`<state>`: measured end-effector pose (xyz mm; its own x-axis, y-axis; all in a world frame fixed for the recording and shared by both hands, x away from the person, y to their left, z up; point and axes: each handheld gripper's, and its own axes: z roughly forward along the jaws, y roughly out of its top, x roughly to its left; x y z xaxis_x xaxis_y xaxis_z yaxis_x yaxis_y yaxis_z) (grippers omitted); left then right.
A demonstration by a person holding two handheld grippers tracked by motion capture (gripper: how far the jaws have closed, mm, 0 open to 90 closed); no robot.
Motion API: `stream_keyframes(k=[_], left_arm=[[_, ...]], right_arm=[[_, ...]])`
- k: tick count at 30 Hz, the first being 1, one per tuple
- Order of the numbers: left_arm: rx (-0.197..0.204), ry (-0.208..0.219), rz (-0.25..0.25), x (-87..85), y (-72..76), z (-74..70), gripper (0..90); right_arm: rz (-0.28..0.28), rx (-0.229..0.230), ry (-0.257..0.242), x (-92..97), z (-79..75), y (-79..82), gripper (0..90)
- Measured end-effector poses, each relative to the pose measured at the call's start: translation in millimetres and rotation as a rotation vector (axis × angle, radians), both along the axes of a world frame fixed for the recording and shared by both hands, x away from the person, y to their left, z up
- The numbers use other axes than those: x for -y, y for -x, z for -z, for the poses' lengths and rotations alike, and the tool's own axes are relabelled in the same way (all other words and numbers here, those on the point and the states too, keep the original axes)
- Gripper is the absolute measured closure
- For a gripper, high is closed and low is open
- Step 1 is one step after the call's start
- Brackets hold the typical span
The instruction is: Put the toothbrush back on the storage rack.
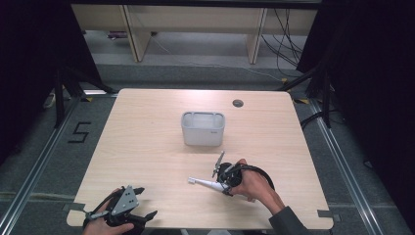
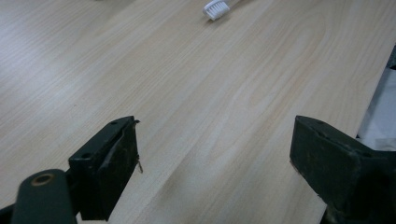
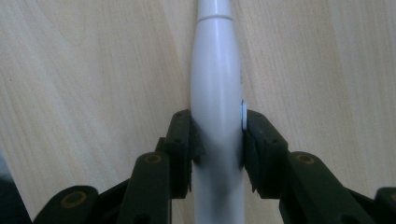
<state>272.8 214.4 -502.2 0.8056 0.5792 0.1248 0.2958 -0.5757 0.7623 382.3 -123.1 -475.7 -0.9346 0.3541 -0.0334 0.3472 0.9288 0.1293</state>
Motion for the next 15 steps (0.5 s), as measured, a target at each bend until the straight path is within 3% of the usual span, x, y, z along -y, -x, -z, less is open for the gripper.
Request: stream_keyframes(k=[3, 4, 9, 11, 14, 15], left_arm=[[0.006, 0.0, -0.005, 0.4, 0.1, 0.6, 14.7], [0.008, -0.001, -0.009, 0.5, 0.0, 0.7, 14.7], [0.007, -0.002, -0.006, 0.7, 0.2, 0.8, 14.7], [0.0, -0.005, 0.0, 0.1, 0.1, -0.3, 14.8], [-0.001, -0.005, 0.0, -0.1, 0.0, -0.1, 14.8], [0.003, 0.0, -0.004, 0.2, -0.1, 0.5, 14.8]], right_arm=[[-0.053, -0.002, 0.008, 0.2, 1.1, -2.4, 65.1], [-0.015, -0.006, 0.019, -1.2, 0.4, 0.0, 65.2], [-0.035, -0.02, 0.026, -2.1, 0.8, -2.0, 66.0], [-0.014, -0.024, 0.038, -3.1, 0.3, -1.7, 66.1], [-0.045, -0.025, 0.048, -4.5, 0.3, -1.7, 66.2], [-0.024, -0.028, 0.05, -4.8, 0.1, -0.3, 66.3]])
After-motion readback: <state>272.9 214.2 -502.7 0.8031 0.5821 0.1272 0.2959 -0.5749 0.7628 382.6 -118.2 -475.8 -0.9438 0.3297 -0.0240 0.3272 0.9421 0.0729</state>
